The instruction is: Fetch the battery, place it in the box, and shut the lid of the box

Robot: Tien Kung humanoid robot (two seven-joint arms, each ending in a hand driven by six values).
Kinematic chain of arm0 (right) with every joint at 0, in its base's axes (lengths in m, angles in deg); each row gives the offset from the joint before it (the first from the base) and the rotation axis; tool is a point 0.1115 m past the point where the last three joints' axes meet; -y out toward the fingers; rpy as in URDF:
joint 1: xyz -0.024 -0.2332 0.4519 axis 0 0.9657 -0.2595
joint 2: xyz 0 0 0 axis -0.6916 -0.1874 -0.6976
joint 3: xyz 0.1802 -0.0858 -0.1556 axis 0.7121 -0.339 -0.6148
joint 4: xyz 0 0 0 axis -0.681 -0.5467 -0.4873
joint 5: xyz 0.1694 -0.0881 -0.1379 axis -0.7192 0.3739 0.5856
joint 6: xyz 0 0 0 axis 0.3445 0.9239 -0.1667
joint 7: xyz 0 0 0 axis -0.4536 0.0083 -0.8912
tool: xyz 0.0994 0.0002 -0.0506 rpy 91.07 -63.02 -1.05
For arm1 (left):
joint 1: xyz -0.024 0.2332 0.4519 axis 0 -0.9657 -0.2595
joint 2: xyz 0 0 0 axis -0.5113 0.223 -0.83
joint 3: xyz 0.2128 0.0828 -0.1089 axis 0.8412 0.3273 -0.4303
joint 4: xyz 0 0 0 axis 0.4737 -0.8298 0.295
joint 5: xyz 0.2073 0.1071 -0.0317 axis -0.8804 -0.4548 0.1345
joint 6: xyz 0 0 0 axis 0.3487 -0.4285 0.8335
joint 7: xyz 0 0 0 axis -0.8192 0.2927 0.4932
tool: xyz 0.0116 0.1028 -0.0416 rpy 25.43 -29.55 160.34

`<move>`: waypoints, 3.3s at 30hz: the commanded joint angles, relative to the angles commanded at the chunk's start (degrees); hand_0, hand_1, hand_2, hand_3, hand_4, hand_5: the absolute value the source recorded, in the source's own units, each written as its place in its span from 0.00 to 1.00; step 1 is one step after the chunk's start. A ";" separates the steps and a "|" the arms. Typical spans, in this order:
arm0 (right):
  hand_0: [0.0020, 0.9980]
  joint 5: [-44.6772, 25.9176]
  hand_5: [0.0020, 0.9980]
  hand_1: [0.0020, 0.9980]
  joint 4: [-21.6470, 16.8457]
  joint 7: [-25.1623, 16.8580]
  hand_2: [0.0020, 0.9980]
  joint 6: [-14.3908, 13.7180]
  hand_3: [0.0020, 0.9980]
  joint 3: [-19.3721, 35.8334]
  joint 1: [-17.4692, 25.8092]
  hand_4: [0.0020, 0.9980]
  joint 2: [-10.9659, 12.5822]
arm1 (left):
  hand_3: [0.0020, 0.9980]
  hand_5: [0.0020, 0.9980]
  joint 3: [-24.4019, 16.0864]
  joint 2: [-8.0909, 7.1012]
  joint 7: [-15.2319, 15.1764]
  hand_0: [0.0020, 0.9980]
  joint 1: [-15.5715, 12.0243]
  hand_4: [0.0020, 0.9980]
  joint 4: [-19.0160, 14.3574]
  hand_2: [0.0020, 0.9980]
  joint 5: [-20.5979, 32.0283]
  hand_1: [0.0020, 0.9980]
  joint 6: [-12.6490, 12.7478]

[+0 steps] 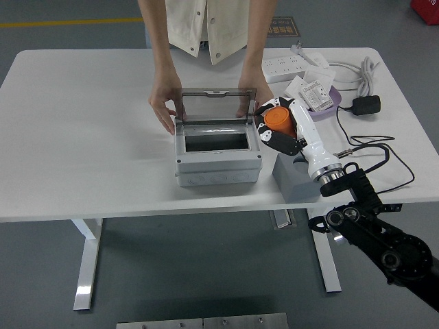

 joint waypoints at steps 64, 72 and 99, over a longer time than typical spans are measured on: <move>0.06 6.89 0.00 0.21 32.65 7.95 0.34 3.07 0.32 -28.95 -29.35 0.03 -13.97 | 0.56 0.03 -2.06 -1.25 2.56 0.58 0.48 0.56 0.00 0.55 -2.61 0.63 -0.07; 0.17 5.99 0.00 0.28 32.57 6.86 0.41 3.70 0.47 -28.68 -29.09 0.13 -14.39 | 0.56 0.02 -2.49 -1.24 2.77 0.58 0.47 0.55 0.00 0.55 -3.05 0.63 -0.07; 0.82 6.43 0.41 0.64 27.52 6.82 0.62 5.31 0.71 -23.44 -28.13 0.78 -12.81 | 0.56 0.01 -2.06 -1.01 2.76 0.58 0.49 0.55 0.00 0.55 -2.82 0.63 -0.08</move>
